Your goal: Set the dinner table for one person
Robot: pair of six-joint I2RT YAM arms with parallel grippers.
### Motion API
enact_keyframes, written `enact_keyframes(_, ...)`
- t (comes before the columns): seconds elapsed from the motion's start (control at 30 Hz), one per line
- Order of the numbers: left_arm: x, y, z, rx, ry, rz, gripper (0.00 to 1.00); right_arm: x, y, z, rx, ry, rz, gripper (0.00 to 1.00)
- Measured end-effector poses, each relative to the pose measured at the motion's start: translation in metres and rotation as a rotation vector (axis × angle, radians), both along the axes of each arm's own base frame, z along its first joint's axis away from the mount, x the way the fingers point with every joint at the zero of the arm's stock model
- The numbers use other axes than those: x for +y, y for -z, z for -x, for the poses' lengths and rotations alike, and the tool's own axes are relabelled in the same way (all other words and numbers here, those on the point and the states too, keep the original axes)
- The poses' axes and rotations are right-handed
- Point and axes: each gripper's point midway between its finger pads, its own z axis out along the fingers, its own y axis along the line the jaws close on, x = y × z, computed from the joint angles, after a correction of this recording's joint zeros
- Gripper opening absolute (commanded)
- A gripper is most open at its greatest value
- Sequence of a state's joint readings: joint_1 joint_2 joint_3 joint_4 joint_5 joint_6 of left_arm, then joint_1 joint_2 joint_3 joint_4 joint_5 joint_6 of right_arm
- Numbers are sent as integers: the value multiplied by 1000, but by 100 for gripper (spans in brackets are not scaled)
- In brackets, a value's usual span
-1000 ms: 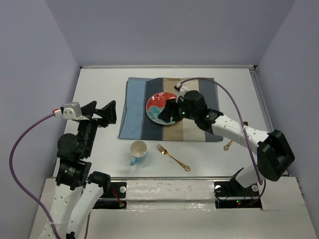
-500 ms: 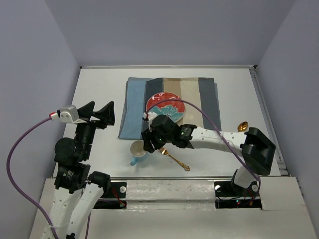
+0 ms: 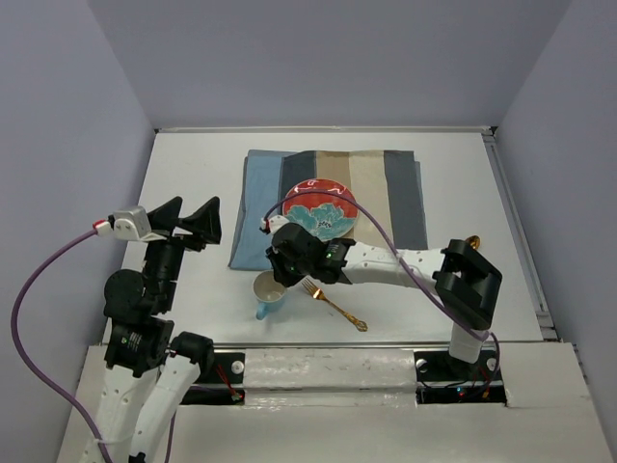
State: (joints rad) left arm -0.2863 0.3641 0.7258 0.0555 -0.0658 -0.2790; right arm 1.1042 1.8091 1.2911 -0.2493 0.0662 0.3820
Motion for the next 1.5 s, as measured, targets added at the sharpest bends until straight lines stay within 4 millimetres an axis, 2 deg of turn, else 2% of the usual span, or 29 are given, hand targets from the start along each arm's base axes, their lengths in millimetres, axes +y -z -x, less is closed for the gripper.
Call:
enact_keyframes(0.27, 3, -4, 5, -18, -10, 10, 99, 7, -13, -4, -46, 25, 17, 0)
enact_keyframes(0.37, 2, -5, 7, -24, -1, 12, 99, 8, -29, -18, -81, 42, 0, 0)
enact_keyframes(0.43, 0, -7, 10, -30, 10, 14, 99, 2, -45, -40, -98, 84, -30, 0)
enact_keyframes(0.57, -4, -11, 15, -51, 38, 16, 99, -51, -81, -113, -134, 256, -96, 0)
enact_keyframes(0.6, -7, -13, 17, -58, 55, 15, 99, -76, -93, -140, -153, 329, -113, 0)
enact_keyframes(0.7, -16, -15, 20, -70, 104, 10, 99, -139, -118, -204, -211, 510, -143, 0)
enact_keyframes(0.73, -19, -15, 22, -74, 120, 9, 99, -152, -120, -214, -217, 543, -144, 0)
enact_keyframes(0.8, -25, -13, 24, -76, 152, 5, 99, -201, -126, -245, -235, 660, -146, 0)
enact_keyframes(0.93, -32, -14, 30, -86, 193, 3, 99, -275, -124, -278, -244, 826, -124, 0)
enact_keyframes(1.03, -35, -16, 34, -96, 213, 4, 99, -308, -112, -296, -227, 897, -102, 0)
enact_keyframes(1.17, -37, -16, 35, -96, 226, 5, 99, -341, -88, -318, -181, 962, -68, 0)
enact_keyframes(1.37, -39, -16, 37, -96, 237, 6, 99, -374, -57, -348, -118, 1015, -3, 0)
enact_keyframes(1.5, -39, -16, 37, -96, 237, 6, 99, -381, -46, -362, -105, 1015, 29, 0)
